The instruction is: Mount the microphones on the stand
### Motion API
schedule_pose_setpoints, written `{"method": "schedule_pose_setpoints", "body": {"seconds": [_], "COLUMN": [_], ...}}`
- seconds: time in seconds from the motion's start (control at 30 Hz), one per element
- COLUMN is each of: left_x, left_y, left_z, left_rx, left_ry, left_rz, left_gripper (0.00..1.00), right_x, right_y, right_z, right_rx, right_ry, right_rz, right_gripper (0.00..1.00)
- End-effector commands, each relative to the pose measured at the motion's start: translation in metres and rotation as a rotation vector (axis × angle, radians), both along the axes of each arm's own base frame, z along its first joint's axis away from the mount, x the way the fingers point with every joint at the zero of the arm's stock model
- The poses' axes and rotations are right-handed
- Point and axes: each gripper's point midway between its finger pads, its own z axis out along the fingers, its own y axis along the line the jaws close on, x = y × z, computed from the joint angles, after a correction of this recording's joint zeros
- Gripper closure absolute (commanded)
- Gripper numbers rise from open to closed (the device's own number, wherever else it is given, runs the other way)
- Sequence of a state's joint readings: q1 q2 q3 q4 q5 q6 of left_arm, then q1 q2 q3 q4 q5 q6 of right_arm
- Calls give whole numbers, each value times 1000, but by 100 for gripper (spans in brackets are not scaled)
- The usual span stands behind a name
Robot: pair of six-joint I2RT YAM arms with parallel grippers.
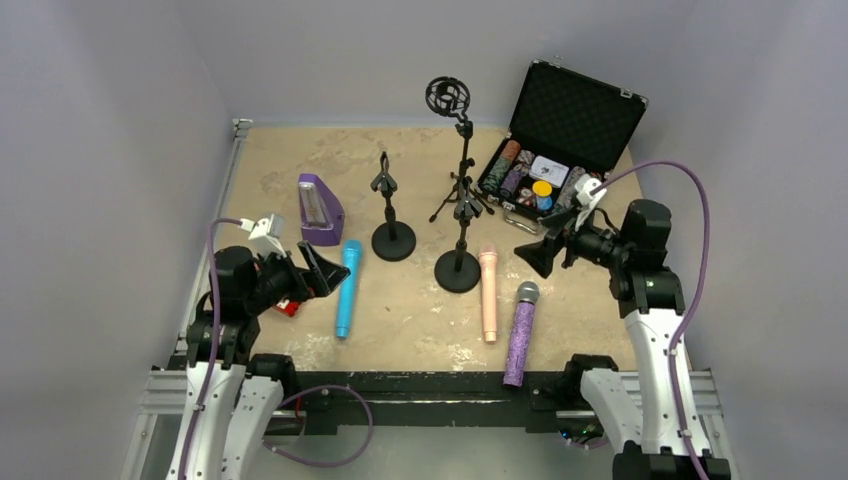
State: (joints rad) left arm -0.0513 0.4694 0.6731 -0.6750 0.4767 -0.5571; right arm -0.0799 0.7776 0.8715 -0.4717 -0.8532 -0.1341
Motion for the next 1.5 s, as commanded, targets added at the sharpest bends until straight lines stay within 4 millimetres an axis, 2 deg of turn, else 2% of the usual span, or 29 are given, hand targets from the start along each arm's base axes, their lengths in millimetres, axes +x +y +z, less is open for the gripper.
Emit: {"method": "schedule_pose_setpoints", "body": {"seconds": [0.0, 0.2, 0.33, 0.4, 0.57, 0.73, 0.9, 1.1, 1.3, 1.47], "left_x": [-5, -10, -6, -1, 16, 35, 47, 50, 47, 44], "left_y": [-16, -31, -34, -29, -11, -14, -11, -11, -12, -15], "left_z": [-5, -34, -53, -63, -92, -110, -131, -158, -179, -185], "left_rx": [-15, 93, 159, 213, 348, 394, 448, 493, 511, 509], "left_ry": [41, 153, 208, 238, 318, 363, 406, 479, 539, 571], "left_rz": [-97, -133, -118, -87, 4, 11, 32, 24, 13, -4], "left_gripper": [1, 2, 4, 4, 7, 18, 22, 31, 43, 58], "right_x": [-25, -10, -4, -4, -5, -7, -6, -5, -4, -5], "right_y": [23, 16, 17, 17, 18, 19, 19, 18, 18, 18], "right_z": [-18, -55, -70, -74, -78, -80, -81, -81, -81, -80], "right_rx": [-87, -108, -88, -83, -76, -68, -66, -65, -64, -61], "right_ry": [-54, 104, 152, 157, 159, 166, 171, 177, 180, 182], "right_rz": [282, 264, 252, 256, 257, 261, 260, 260, 260, 261], "right_gripper": [1, 1, 1, 1, 1, 1, 1, 1, 1, 1]}}
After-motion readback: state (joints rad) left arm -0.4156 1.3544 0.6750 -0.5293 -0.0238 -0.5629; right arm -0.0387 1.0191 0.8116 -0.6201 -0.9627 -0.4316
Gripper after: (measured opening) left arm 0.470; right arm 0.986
